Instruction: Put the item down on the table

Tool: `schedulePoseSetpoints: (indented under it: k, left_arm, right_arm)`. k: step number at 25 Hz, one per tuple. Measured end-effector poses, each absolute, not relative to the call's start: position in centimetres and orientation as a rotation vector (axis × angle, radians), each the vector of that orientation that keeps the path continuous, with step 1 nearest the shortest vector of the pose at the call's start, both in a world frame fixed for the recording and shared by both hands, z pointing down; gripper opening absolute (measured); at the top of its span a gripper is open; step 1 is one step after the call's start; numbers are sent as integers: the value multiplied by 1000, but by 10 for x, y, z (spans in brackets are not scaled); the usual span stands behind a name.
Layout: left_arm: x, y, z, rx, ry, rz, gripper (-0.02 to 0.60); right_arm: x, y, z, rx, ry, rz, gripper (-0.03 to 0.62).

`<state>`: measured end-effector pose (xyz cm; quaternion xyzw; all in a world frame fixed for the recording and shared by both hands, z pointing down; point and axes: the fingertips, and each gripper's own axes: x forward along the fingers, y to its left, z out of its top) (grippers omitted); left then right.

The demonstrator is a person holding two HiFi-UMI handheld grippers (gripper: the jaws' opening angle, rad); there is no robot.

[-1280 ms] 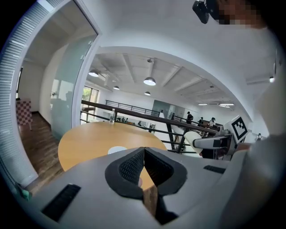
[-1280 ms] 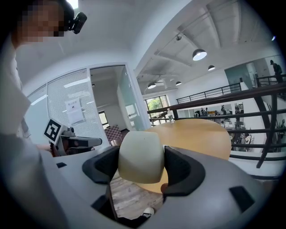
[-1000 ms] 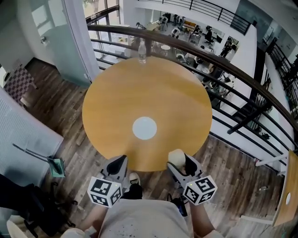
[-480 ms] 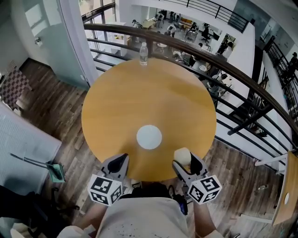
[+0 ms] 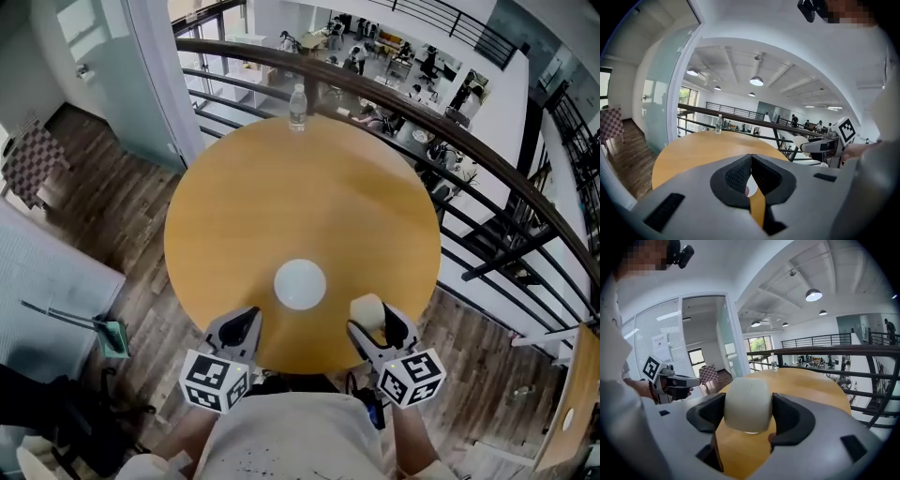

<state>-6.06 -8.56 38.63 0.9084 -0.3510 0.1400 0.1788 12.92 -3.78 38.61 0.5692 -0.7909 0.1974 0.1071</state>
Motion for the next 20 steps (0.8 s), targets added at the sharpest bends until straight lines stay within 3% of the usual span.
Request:
schedulePoseSetpoints:
  k: [20]
  left_arm:
    - [-18,-144,424,2493,-1035,438,23]
  right_arm:
    - [123,-105,432,1417,-2305,607,314]
